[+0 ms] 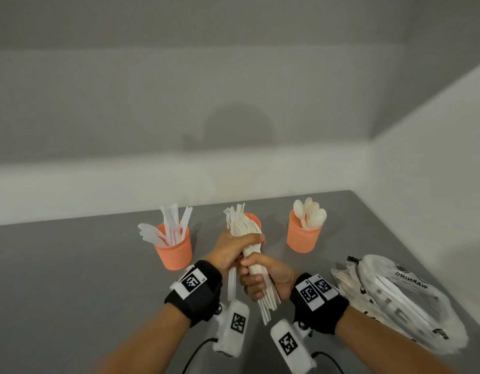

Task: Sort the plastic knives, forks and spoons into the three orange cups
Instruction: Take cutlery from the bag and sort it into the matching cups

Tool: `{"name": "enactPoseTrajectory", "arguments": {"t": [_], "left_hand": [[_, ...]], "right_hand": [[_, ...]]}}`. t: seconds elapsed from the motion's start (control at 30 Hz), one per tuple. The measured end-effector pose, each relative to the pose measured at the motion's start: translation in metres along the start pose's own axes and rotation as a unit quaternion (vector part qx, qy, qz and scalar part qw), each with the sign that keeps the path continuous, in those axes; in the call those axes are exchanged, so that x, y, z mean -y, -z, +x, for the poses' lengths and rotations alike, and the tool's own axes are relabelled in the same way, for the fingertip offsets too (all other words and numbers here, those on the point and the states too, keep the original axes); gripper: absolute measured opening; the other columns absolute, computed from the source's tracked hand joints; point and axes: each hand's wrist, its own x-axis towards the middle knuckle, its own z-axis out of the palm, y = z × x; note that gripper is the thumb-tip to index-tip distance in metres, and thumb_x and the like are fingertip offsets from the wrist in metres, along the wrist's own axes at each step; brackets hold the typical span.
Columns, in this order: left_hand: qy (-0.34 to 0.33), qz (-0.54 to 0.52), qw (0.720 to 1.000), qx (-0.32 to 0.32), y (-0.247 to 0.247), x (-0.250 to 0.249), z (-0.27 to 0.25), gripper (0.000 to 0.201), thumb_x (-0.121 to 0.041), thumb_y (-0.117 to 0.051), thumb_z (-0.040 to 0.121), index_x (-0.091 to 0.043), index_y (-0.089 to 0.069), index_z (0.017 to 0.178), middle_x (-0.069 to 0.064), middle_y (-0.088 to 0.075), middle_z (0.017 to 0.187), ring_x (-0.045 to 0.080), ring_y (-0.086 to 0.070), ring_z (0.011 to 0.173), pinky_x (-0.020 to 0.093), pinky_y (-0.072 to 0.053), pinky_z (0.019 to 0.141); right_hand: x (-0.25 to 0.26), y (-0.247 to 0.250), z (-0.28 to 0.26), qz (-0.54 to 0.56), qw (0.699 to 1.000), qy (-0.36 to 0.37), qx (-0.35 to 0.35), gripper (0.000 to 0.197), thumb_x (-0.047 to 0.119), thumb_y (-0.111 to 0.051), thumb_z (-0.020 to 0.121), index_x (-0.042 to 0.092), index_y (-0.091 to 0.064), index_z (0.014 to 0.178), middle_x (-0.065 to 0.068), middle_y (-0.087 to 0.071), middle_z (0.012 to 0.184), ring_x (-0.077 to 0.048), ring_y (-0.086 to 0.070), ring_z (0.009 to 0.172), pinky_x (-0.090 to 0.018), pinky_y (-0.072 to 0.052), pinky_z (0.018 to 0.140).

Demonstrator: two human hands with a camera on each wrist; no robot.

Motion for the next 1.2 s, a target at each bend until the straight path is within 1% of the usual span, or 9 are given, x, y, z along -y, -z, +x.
{"name": "enactPoseTrajectory", "arguments": {"t": [0.1,0.2,0.3,0.4,0.57,0.67,0.77,0.93,1.2], "left_hand": [[-0.014,0.066,0.988,-0.137,-0.005,0.004,0.014,0.011,-0.012,-0.070,0.072,-0.005,-0.062,0.073,0.005,-0.059,0.062,0.013,-0.058,0.050,0.022,-0.048,0.047],[-0.041,0.119,0.969,-0.210,-0.008,0.008,0.023,0.036,-0.030,-0.074,0.060,-0.009,-0.063,0.087,0.007,-0.069,0.084,0.023,-0.067,0.080,0.036,-0.056,0.076],[-0.062,0.091,0.980,-0.164,-0.017,0.006,0.024,0.044,-0.039,-0.076,0.069,-0.005,-0.061,0.094,0.006,-0.067,0.081,0.016,-0.066,0.070,0.026,-0.052,0.059],[-0.021,-0.006,0.985,-0.170,-0.008,0.006,0.025,0.032,-0.040,-0.061,0.084,-0.009,-0.062,0.078,0.004,-0.059,0.067,0.013,-0.058,0.056,0.023,-0.046,0.053],[0.053,-0.138,0.975,-0.163,0.019,0.017,0.026,0.021,0.000,-0.039,0.091,0.000,-0.059,0.087,-0.002,-0.047,0.048,0.003,-0.035,0.031,0.014,-0.029,0.035],[0.051,-0.153,0.975,-0.150,0.025,0.019,0.024,0.027,-0.015,-0.031,0.100,-0.002,-0.055,0.106,-0.001,-0.046,0.050,0.005,-0.041,0.034,0.017,-0.037,0.038],[0.028,-0.066,0.990,-0.124,0.021,0.017,0.015,0.031,-0.031,-0.033,0.100,-0.009,-0.055,0.096,-0.005,-0.034,0.046,0.004,-0.030,0.030,0.016,-0.028,0.034],[-0.047,0.023,0.991,-0.124,0.005,0.015,0.013,0.023,-0.024,-0.059,0.090,-0.002,-0.064,0.094,-0.003,-0.052,0.052,-0.001,-0.046,0.029,0.008,-0.032,0.034],[-0.065,0.033,0.986,-0.153,0.007,0.025,0.024,0.030,-0.020,-0.048,0.095,0.006,-0.062,0.090,0.003,-0.056,0.053,0.008,-0.052,0.042,0.022,-0.044,0.049]], "right_hand": [[0.004,0.000,0.005,-0.085,0.981,0.073,-0.161,0.006,0.017,-0.059,0.084,0.015,-0.057,0.079,0.006,-0.058,0.052,-0.003,-0.055,0.045,-0.018,-0.048,0.053],[0.004,0.002,0.015,-0.198,0.925,0.163,-0.279,0.018,-0.001,-0.058,0.085,0.016,-0.057,0.091,0.008,-0.064,0.071,0.005,-0.062,0.058,-0.014,-0.047,0.061],[-0.002,0.003,0.020,-0.141,0.931,0.186,-0.279,0.008,0.004,-0.050,0.091,0.012,-0.050,0.093,0.009,-0.053,0.048,-0.007,-0.050,0.040,-0.021,-0.045,0.043],[0.000,0.002,0.014,0.001,0.956,0.145,-0.256,0.010,0.020,-0.049,0.093,0.015,-0.048,0.084,0.005,-0.038,0.043,-0.007,-0.032,0.033,-0.017,-0.029,0.036],[0.003,0.013,0.013,0.086,0.963,0.138,-0.214,0.019,0.035,-0.042,0.095,0.017,-0.047,0.094,0.006,-0.043,0.045,-0.003,-0.031,0.029,-0.015,-0.027,0.031],[0.004,0.014,0.012,0.081,0.962,0.150,-0.215,0.019,0.034,-0.040,0.095,0.016,-0.046,0.093,0.003,-0.048,0.052,-0.003,-0.031,0.030,-0.015,-0.028,0.031],[0.003,0.012,0.014,0.045,0.958,0.164,-0.231,0.020,0.031,-0.041,0.096,0.013,-0.048,0.094,0.000,-0.050,0.058,-0.005,-0.033,0.031,-0.015,-0.030,0.033],[0.000,0.005,0.018,-0.037,0.951,0.164,-0.258,0.019,0.026,-0.052,0.093,0.010,-0.055,0.084,0.000,-0.054,0.053,-0.009,-0.041,0.036,-0.019,-0.034,0.038],[-0.005,0.006,0.016,-0.031,0.941,0.189,-0.278,0.028,0.029,-0.058,0.090,0.003,-0.065,0.094,-0.012,-0.067,0.077,-0.018,-0.063,0.053,-0.024,-0.050,0.049]]}}
